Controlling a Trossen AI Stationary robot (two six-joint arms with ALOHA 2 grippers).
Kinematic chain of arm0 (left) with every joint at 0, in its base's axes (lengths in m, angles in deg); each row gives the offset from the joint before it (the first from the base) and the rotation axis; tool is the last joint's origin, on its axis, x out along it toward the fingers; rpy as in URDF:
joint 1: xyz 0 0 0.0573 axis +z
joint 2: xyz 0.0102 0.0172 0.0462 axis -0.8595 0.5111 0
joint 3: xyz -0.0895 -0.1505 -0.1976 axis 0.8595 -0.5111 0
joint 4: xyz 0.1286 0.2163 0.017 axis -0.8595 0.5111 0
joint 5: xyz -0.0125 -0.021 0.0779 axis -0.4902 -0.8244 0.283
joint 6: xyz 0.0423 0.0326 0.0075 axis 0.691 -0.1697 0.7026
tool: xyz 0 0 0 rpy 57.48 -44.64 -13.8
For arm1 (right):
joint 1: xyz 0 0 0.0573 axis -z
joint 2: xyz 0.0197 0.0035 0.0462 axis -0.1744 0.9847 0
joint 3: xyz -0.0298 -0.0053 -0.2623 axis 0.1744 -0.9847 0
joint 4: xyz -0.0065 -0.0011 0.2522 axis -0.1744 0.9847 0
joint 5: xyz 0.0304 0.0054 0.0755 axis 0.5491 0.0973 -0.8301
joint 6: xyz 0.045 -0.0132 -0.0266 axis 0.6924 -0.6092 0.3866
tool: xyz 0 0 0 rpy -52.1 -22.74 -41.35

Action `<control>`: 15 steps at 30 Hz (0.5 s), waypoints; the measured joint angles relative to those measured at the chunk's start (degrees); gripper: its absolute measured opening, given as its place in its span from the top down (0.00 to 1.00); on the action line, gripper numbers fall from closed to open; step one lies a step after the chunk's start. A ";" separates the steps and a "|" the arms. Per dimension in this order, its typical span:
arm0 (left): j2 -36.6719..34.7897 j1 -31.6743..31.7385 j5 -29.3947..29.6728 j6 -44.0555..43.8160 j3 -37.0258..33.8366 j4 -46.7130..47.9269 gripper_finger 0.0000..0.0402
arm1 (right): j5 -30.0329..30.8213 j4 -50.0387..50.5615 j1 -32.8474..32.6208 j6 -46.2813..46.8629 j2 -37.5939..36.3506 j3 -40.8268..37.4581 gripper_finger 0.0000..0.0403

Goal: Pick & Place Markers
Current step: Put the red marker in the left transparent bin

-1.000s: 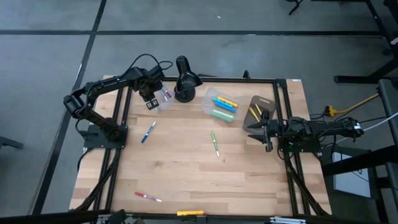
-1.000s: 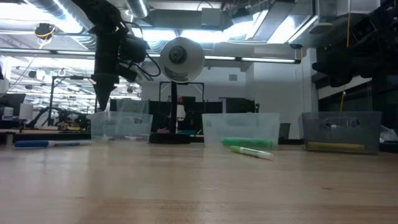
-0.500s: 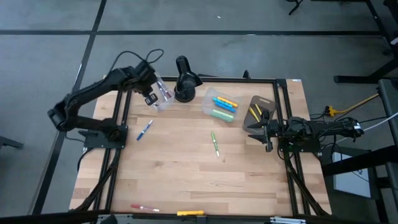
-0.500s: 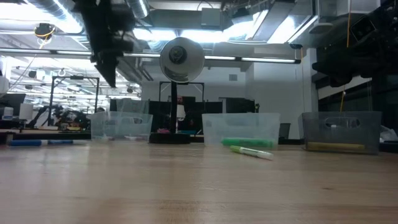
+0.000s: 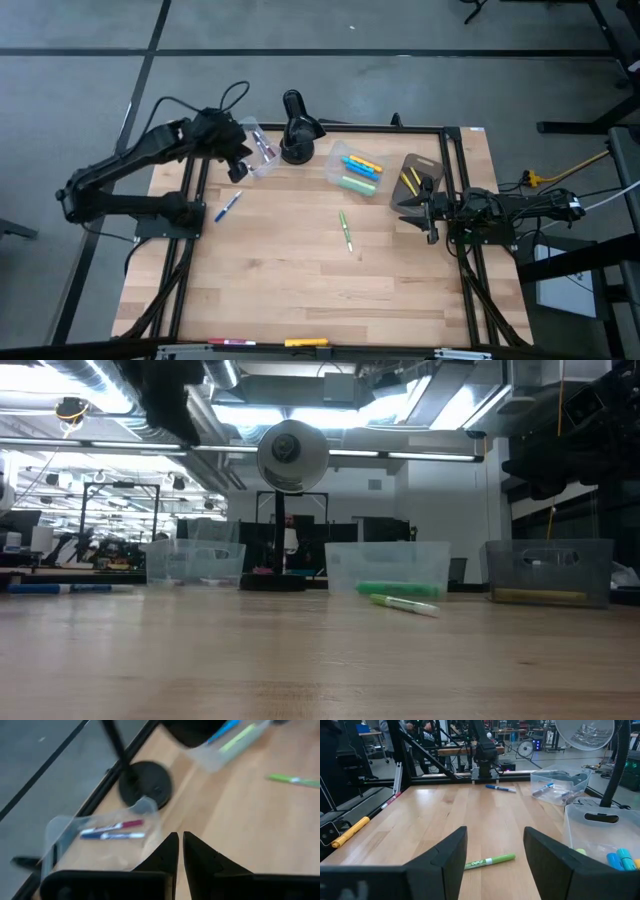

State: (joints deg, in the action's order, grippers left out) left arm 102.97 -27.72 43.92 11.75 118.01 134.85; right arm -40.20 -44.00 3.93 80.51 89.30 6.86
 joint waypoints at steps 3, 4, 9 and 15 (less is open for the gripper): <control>-1.63 -3.54 -0.90 -2.07 0.00 -0.87 0.95 | 0.02 0.00 0.01 0.01 0.00 0.00 0.52; -2.01 -4.69 -1.06 -2.94 0.00 -0.85 0.95 | 0.02 0.00 -0.01 0.01 0.00 -0.02 0.52; -2.57 -10.46 -1.14 -8.30 0.00 -0.76 0.95 | 0.02 0.00 -0.01 0.01 0.00 -0.01 0.52; -1.69 -16.86 -1.14 -12.41 0.00 -0.65 0.95 | 0.02 0.00 -0.01 0.01 0.00 0.00 0.52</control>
State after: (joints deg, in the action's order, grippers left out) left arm 101.28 -44.58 42.78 -0.66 118.01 134.19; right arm -40.17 -44.00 3.92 80.52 89.30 6.86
